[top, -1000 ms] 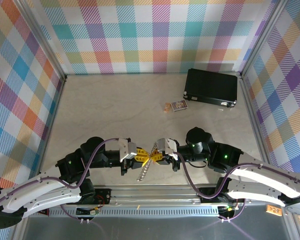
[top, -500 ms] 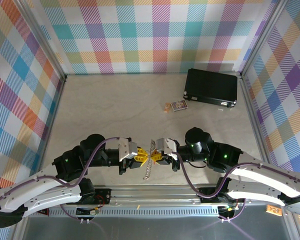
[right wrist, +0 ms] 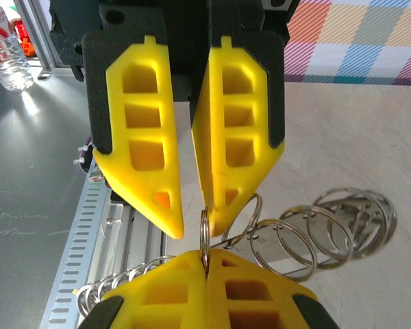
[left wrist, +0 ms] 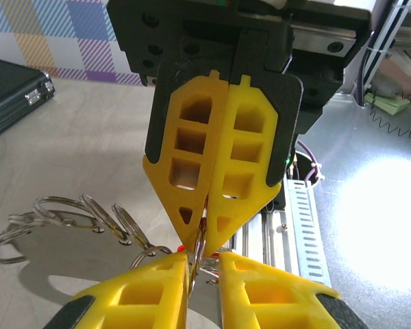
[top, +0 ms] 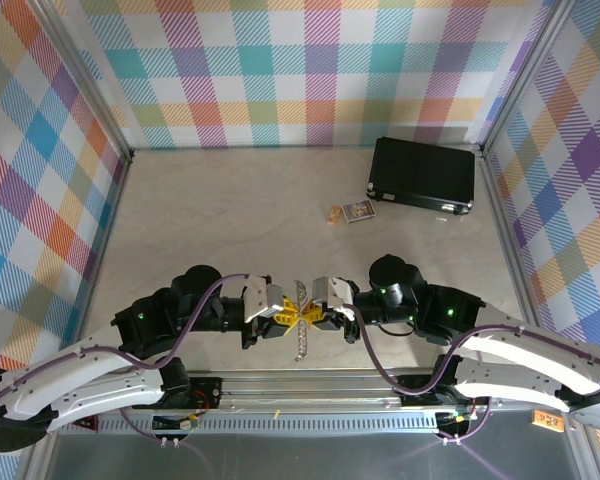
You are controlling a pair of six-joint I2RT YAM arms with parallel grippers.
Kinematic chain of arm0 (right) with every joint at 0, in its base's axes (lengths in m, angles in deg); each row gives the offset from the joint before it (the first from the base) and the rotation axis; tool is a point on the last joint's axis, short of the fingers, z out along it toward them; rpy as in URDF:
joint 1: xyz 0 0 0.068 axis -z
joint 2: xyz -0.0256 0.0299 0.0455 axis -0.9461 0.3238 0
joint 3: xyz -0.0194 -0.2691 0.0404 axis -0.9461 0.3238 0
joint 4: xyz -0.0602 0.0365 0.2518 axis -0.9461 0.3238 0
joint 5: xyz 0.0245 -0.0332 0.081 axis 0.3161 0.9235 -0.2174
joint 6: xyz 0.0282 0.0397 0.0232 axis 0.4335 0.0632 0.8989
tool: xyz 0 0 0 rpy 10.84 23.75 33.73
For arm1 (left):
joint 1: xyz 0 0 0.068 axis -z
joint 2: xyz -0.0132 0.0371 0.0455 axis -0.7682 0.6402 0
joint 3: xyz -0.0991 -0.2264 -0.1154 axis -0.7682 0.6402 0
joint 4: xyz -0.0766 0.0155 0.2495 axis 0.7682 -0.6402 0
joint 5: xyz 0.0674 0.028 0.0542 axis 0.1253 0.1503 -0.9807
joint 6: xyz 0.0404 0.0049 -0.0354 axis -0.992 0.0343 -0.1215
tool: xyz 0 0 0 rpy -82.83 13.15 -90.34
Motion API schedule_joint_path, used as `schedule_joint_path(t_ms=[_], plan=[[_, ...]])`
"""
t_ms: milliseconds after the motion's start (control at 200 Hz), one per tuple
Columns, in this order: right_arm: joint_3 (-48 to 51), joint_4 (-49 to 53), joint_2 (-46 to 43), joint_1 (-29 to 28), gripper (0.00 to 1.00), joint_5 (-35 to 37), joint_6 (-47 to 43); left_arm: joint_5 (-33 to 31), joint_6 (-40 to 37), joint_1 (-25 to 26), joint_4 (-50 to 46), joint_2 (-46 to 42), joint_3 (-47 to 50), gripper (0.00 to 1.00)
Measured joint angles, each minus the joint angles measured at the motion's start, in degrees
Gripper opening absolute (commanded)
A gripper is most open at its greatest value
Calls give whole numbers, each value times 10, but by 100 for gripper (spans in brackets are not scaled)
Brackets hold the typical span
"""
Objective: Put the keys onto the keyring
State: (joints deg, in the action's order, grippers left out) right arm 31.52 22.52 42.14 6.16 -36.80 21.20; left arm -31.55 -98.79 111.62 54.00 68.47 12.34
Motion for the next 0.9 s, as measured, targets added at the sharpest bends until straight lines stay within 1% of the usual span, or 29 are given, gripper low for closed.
schedule_joint_path(t_ms=[40,130,170,250,515,575,640,900], plan=[[0,1,2,0,0,0,0,0,0,0,0,4,0,19],[0,4,5,0,0,0,0,-2,-1,0,0,11,0,13],[-1,7,6,0,0,-1,0,-4,-3,0,0,11,0,10],[-4,11,8,0,0,-1,0,-7,-3,0,-2,10,0,0],[-12,10,14,0,0,-18,0,-4,0,0,14,-13,14,0],[-14,10,15,0,5,-23,0,-1,3,0,22,-17,19,0],[-15,10,15,0,7,-28,1,4,7,0,32,-22,24,0],[-15,2,4,0,9,-46,4,28,31,0,90,-42,53,0]])
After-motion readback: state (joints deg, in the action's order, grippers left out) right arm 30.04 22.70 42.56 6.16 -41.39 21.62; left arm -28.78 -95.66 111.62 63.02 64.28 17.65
